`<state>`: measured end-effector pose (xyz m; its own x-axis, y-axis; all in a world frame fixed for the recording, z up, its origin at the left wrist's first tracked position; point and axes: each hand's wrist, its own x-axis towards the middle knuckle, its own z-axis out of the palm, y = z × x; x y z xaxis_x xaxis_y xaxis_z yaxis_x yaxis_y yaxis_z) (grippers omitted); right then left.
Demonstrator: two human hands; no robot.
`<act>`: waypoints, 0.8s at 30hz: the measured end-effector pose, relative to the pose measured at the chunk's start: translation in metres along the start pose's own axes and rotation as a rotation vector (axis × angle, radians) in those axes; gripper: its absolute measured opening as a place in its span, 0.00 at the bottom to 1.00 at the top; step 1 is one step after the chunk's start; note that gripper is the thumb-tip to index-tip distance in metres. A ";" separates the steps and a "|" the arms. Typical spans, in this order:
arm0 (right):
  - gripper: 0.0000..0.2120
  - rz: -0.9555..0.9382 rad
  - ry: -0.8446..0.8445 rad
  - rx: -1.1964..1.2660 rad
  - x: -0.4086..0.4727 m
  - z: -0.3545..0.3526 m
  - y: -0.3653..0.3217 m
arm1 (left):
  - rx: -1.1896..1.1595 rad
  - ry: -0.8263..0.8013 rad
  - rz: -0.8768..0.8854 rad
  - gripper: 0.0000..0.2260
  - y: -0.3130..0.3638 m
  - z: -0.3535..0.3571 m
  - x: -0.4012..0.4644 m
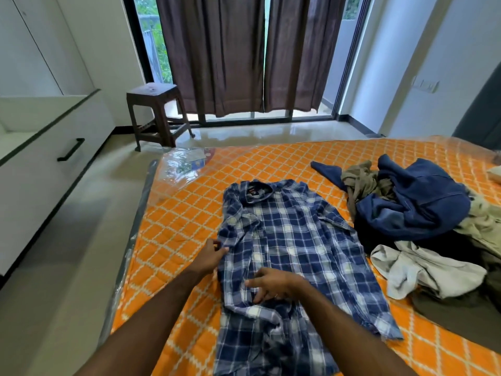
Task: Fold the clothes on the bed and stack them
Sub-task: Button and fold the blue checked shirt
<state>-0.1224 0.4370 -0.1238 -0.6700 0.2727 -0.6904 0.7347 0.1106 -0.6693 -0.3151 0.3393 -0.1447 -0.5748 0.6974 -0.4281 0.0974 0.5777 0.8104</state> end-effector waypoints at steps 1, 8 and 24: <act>0.26 0.022 -0.052 0.004 0.004 -0.007 -0.001 | 0.048 0.027 0.042 0.21 0.000 -0.002 0.010; 0.13 -0.096 0.340 0.332 0.080 -0.065 -0.015 | 0.134 0.154 0.203 0.28 0.033 -0.022 0.091; 0.02 -0.131 0.741 0.549 0.193 -0.118 -0.007 | 0.000 0.318 0.310 0.03 0.066 -0.023 0.218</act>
<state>-0.2439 0.6013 -0.2201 -0.3662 0.8515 -0.3754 0.3779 -0.2326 -0.8961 -0.4523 0.5198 -0.1752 -0.7397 0.6726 -0.0203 0.3046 0.3616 0.8812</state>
